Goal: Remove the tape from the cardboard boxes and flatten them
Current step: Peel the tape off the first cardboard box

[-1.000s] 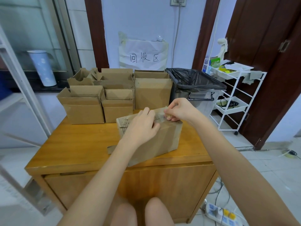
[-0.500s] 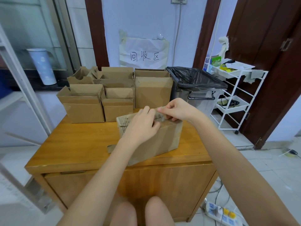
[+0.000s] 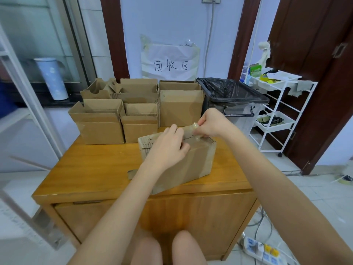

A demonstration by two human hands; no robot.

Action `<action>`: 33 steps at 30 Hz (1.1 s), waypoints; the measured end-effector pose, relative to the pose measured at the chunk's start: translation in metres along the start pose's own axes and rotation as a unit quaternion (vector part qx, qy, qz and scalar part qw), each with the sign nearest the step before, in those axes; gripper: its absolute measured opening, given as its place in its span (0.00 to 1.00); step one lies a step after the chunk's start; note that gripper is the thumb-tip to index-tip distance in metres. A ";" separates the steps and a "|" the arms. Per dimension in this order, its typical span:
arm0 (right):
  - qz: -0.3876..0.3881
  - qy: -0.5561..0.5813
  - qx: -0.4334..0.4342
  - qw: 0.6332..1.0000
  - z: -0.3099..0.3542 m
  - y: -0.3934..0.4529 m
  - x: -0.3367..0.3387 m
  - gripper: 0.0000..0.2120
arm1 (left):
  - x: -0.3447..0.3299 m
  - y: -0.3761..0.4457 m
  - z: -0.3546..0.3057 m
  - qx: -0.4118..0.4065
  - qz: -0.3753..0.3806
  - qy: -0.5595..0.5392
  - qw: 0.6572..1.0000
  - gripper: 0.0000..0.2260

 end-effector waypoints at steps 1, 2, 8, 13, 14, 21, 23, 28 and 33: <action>0.000 -0.008 0.004 1.000 0.000 0.003 0.007 0.09 | 0.000 0.000 0.000 -0.001 0.001 0.000 1.000 0.09; 0.003 -0.011 0.007 1.000 -0.001 0.006 0.014 0.06 | 0.000 0.000 0.001 -0.002 0.001 0.001 1.000 0.09; 0.018 -0.023 0.038 0.999 -0.008 0.012 0.027 0.20 | -0.001 0.000 0.002 -0.005 0.002 0.008 1.000 0.08; 0.017 0.064 0.006 0.998 -0.018 0.010 0.022 0.17 | -0.002 0.001 0.000 -0.004 0.001 0.003 1.000 0.08; 0.017 0.084 -0.002 0.996 -0.018 0.010 0.023 0.15 | -0.002 0.001 0.000 -0.005 0.001 0.003 1.000 0.08; 0.052 0.115 0.024 0.992 -0.009 0.004 0.028 0.10 | -0.001 0.001 0.000 -0.008 0.005 0.011 1.000 0.08; 0.063 0.111 0.031 0.991 -0.007 0.003 0.029 0.09 | -0.001 0.001 0.000 -0.008 0.005 0.013 1.000 0.09; 0.067 0.021 0.048 0.996 -0.005 0.005 0.030 0.04 | -0.003 0.001 0.001 -0.009 0.000 0.018 1.000 0.09; 0.022 -0.035 0.053 0.998 -0.004 0.008 0.026 0.07 | -0.003 0.001 0.002 -0.013 -0.002 0.018 1.000 0.09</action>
Point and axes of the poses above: each hand's wrist, its own y-axis towards the middle knuckle, its own x-axis out of the back of the hand, z = x × y, the point moved 3 cm from there along y, towards the middle knuckle, and after that the axes turned 14 degrees about -z, right-handed, at the moved point
